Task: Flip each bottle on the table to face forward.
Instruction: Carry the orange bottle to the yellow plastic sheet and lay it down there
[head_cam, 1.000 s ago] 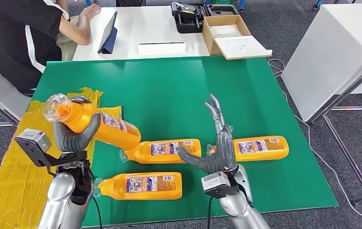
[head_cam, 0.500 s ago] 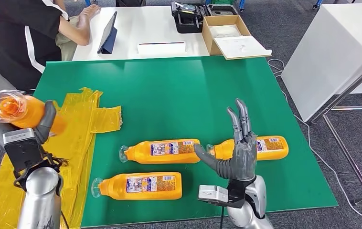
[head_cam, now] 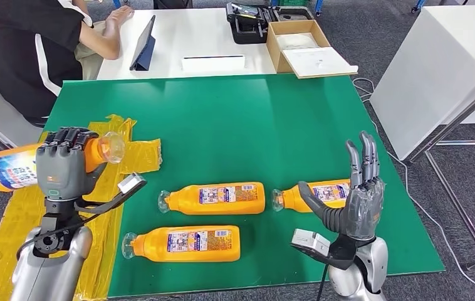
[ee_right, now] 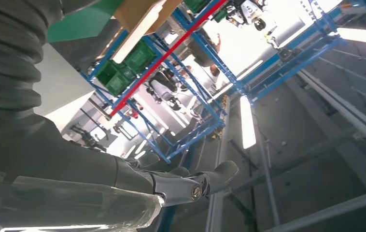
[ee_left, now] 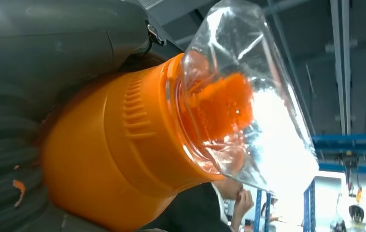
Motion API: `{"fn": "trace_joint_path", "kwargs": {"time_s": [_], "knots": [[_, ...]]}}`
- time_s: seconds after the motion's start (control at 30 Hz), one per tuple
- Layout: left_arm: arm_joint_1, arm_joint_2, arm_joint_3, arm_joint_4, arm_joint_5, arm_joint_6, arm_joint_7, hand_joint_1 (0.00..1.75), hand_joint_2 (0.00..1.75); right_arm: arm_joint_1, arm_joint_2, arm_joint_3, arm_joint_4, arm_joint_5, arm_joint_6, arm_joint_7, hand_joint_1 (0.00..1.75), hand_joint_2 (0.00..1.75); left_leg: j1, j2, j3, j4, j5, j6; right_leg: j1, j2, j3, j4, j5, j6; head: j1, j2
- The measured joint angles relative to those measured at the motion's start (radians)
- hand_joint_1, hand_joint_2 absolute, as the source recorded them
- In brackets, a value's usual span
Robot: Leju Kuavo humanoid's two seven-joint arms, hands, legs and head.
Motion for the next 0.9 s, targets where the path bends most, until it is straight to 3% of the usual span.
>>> {"fn": "trace_joint_path", "kwargs": {"time_s": [0.1,0.17,0.33,0.47,0.9], "knots": [[-0.059,0.093,-0.191,0.098,0.0,0.0,0.167,1.75,1.75,-0.01,-0.01,0.0,0.0,-0.007,0.0,0.017,0.0,1.75,0.0,-0.001,0.0,0.0,0.001,0.0,0.0,-0.001,0.001,0.0,0.0,0.0,0.0,0.0],[-0.095,0.145,-0.316,0.161,0.001,0.0,0.229,1.75,1.75,-0.012,-0.018,0.0,0.0,-0.015,0.0,0.02,0.0,1.75,0.001,0.001,-0.001,0.0,0.001,0.0,0.0,0.0,0.001,0.001,0.0,0.0,0.0,0.0],[-0.138,0.21,-0.48,0.272,0.002,0.0,0.238,1.75,1.75,-0.012,-0.031,0.0,0.0,-0.023,0.0,0.02,0.0,1.75,0.001,0.001,-0.001,0.0,0.001,0.0,0.0,0.0,0.0,0.001,0.0,0.0,0.0,0.0],[-0.142,0.226,-0.529,0.328,0.003,0.001,0.227,1.75,1.75,-0.011,-0.036,0.003,0.0,-0.02,0.0,0.025,0.0,1.75,0.001,0.001,-0.002,0.0,0.001,0.0,0.0,0.0,0.0,0.001,0.0,0.0,0.0,0.0],[-0.128,0.226,-0.526,0.428,0.006,0.002,0.204,1.75,1.75,-0.023,-0.05,0.041,0.0,-0.017,0.0,0.062,0.0,1.75,0.001,0.0,-0.002,0.0,0.001,0.0,0.0,0.0,0.0,0.001,0.0,0.0,0.0,0.0]]}}
